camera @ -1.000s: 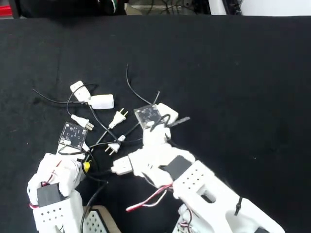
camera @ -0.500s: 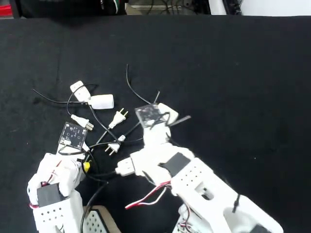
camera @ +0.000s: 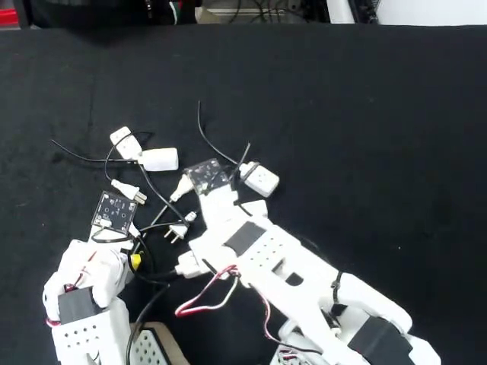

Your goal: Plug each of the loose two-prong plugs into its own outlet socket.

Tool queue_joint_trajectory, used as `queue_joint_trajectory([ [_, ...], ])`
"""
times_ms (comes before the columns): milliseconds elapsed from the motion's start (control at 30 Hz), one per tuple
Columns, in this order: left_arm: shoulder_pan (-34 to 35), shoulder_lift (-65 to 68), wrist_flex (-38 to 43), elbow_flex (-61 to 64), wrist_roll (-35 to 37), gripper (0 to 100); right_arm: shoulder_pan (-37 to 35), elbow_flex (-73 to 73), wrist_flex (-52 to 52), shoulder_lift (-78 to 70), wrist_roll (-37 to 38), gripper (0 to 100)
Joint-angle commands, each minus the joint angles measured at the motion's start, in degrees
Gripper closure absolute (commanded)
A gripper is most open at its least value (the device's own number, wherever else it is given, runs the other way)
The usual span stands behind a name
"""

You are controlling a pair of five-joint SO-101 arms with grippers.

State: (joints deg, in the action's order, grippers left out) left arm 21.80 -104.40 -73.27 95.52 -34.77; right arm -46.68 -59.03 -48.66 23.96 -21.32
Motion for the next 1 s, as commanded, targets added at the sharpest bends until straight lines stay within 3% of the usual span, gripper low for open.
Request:
queue_joint_trajectory([
  [0, 0.22, 0.0, 0.88, -0.48, -0.35, 71, -2.81, -0.31, -1.67, -0.57, 1.49, 87.7],
  [133, 0.13, 0.0, 0.88, -0.48, -0.35, 71, -2.81, 0.13, -3.52, 1.27, 4.04, 75.7],
  [333, -0.04, -0.09, 1.05, -0.92, -0.44, 71, -1.41, 6.29, -15.91, 12.26, 5.19, 75.6],
  [567, -3.21, 0.0, 0.62, -4.53, 0.18, 71, 1.41, 14.37, -34.29, 23.08, 15.3, 75.7],
  [667, -4.7, 0.26, -0.62, -8.84, 1.14, 71, 9.41, 18.51, -41.67, 22.37, 25.85, 75.8],
  [767, -8.57, 0.35, -4.04, -13.32, -0.18, 71, 23.12, 21.58, -44.48, 19.21, 37.98, 75.8],
  [967, -15.25, 5.01, -4.13, -15.52, -0.79, 70, 41.85, 25.98, -49.85, 9.8, 46.24, 75.8],
])
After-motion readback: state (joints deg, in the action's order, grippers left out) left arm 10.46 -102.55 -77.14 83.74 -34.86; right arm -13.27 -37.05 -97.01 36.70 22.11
